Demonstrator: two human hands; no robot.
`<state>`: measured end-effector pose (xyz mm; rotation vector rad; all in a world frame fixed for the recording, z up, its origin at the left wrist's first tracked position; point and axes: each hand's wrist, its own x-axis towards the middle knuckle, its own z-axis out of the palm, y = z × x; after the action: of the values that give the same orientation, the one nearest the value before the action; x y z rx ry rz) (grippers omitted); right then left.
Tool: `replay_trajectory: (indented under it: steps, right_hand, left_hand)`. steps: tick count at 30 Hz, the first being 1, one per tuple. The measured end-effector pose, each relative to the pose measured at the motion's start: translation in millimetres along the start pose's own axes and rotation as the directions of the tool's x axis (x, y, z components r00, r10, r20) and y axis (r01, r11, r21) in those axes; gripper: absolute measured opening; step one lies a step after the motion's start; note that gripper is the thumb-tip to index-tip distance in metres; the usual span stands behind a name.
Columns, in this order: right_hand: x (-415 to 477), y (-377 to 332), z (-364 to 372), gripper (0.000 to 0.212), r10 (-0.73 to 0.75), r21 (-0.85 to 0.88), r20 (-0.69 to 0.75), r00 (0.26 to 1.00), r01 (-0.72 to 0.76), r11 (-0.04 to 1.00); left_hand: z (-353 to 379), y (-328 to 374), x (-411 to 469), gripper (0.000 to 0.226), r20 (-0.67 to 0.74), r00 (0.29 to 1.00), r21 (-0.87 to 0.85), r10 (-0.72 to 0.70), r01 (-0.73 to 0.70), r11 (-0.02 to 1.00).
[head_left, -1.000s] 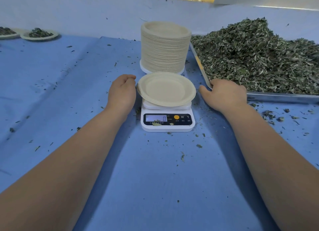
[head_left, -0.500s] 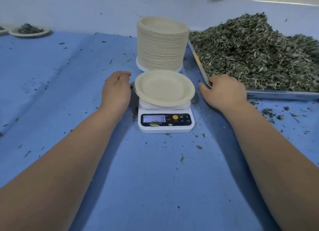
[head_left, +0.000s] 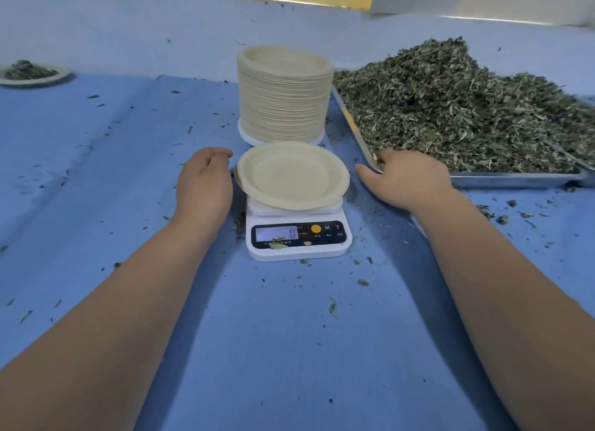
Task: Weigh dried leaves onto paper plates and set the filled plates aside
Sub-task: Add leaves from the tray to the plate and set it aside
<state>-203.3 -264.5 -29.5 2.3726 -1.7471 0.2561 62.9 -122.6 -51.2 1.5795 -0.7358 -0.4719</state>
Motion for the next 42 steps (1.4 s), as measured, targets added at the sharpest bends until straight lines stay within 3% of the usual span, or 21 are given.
replay_trajectory:
  steps: [4,9,13,16,19,22,28,33,42]
  right_hand:
    - [-1,0,2,0.049,-0.042,0.110,-0.072,0.997,0.049,0.993]
    - [3,1,-1,0.072,0.038,0.194,-0.100,0.994,-0.018,0.981]
    - [20,-3,-9,0.094,0.109,0.134,0.141,0.984,-0.128,0.983]
    - [40,-2,-12,0.105,0.099,0.174,0.365,0.926,-0.172,0.970]
    - [54,-2,-10,0.101,0.025,0.275,0.523,0.852,-0.197,0.941]
    - [55,-3,-10,0.088,-0.039,0.316,0.571,0.820,-0.176,0.932]
    - [39,0,-13,0.077,-0.084,0.189,0.362,0.928,0.015,0.982]
    - [21,1,-5,0.058,-0.134,0.193,0.033,0.990,0.126,0.973]
    - [36,9,-13,0.053,-0.058,0.359,-0.027,0.998,0.064,0.931]
  left_hand:
    - [1,2,-1,0.032,-0.005,1.000,0.008,0.009,-0.009,1.000]
    - [1,0,-1,0.032,-0.020,1.000,-0.001,0.010,-0.010,1.000]
    - [0,0,-1,0.032,-0.018,1.000,-0.022,-0.008,0.008,1.000]
    - [-1,-2,-1,0.032,-0.013,1.000,-0.041,-0.014,0.013,0.999]
    - [-1,-1,-1,0.031,-0.011,1.000,-0.038,-0.009,0.008,0.999]
    - [1,-1,0,0.031,-0.015,1.000,-0.034,-0.005,0.005,0.999]
    - [1,-3,0,0.030,-0.026,1.000,-0.033,-0.001,0.000,0.999]
    - [0,-5,1,0.029,-0.035,0.999,-0.036,-0.004,0.003,0.999]
    - [2,-4,0,0.030,-0.032,0.999,-0.018,-0.016,0.016,1.000]
